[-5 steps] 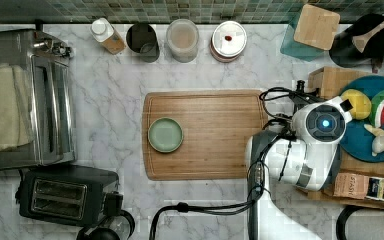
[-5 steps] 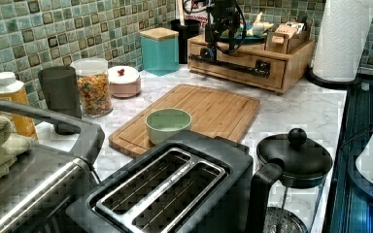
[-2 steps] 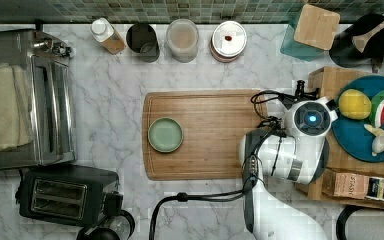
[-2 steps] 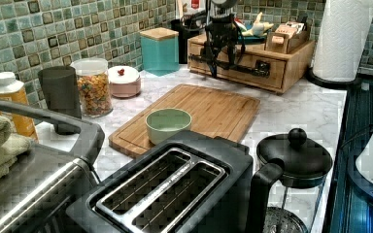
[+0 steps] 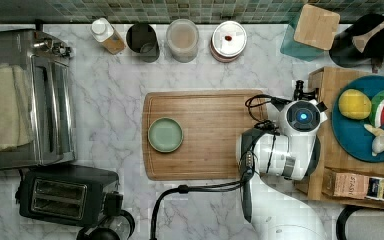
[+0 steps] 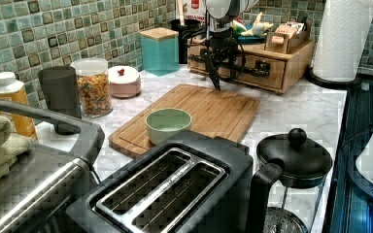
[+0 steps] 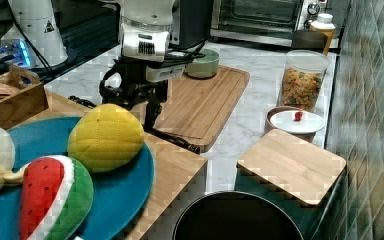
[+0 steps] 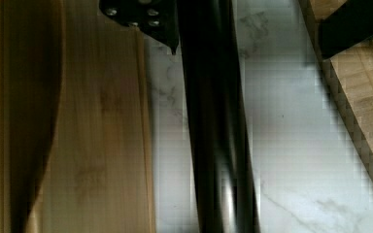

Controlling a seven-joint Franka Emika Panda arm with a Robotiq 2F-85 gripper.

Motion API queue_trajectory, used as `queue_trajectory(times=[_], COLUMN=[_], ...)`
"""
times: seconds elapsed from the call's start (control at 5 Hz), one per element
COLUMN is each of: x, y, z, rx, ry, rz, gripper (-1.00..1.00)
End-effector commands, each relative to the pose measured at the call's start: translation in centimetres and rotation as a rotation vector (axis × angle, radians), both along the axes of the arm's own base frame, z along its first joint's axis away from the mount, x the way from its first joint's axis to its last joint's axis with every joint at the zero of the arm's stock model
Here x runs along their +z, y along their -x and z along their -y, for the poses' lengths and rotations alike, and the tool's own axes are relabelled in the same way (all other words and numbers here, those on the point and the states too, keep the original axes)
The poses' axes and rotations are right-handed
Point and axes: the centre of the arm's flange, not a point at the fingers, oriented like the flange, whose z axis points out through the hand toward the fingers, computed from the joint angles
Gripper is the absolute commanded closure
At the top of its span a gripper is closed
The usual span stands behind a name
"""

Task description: Open the drawer.

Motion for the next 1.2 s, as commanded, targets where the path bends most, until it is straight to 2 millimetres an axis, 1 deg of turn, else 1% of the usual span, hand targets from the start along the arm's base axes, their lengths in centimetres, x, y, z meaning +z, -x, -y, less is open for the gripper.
queue_trajectory(times=[0.2, 0.4, 0.6, 0.8, 1.0, 1.2], x=[5.2, 4.2, 4.3, 5.3, 6.6, 7.8], y=[-5.2, -6.3, -7.5, -6.8, -6.4, -5.9], z=[-4.8, -6.6, -10.9, -18.6, -25.1, -30.1], rx=[0.014, 0.023, 0.108, 0.07, 0.051, 0.07], ry=[-0.021, -0.073, -0.094, -0.107, -0.096, -0.079], rz=[0.046, 0.135, 0.128, 0.136, 0.136, 0.136], gripper=[-1.0, -1.0, -1.0, -1.0, -1.0, -1.0])
